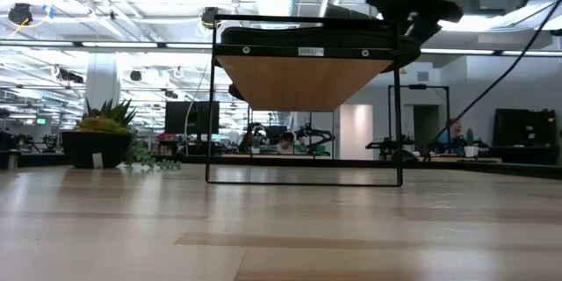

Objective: Pick and place slides into the shelf
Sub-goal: Put the black slide on the shelf

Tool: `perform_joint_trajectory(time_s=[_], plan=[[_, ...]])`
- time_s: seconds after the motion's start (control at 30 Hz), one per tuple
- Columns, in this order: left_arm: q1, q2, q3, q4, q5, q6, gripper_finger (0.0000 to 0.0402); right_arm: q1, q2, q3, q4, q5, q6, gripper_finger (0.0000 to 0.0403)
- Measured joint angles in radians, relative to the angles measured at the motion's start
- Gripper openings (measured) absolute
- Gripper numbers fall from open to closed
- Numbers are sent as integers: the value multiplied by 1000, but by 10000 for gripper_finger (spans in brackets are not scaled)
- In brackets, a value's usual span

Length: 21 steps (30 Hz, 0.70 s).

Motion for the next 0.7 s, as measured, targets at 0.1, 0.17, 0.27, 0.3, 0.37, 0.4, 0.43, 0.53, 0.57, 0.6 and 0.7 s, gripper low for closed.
perform_joint_trajectory(time_s=[0.1, 0.17, 0.27, 0.3, 0.37, 0.4, 0.43, 0.53, 0.57, 0.6, 0.7], plan=[[0, -53, 0, -2, -66, 9, 265, -20, 58, 61, -13, -1, -64, 173], [0, -78, 0, -5, -115, 21, 265, -38, 87, 129, -29, 1, -150, 88], [0, -94, 0, -4, -174, 66, 265, -77, 110, 238, -49, -3, -318, 18], [0, -94, 0, -4, -187, 82, 265, -93, 112, 276, -42, -13, -376, 17], [0, -93, 0, -7, -203, 108, 265, -134, 110, 333, -35, -69, -503, 7], [0, -92, 0, -11, -211, 117, 265, -161, 110, 358, -23, -150, -582, 4], [0, -92, 0, -17, -216, 130, 265, -195, 110, 383, -17, -266, -665, 3], [0, -88, 0, -47, -220, 187, 265, -319, 110, 431, -41, -668, -872, 2], [0, -87, 0, -62, -223, 202, 265, -358, 110, 437, -49, -753, -945, 1], [0, -86, 0, -78, -231, 214, 265, -392, 111, 441, -72, -815, -1024, 1], [0, -84, 0, -119, -269, 248, 265, -473, 126, 449, -161, -844, -1226, 0]])
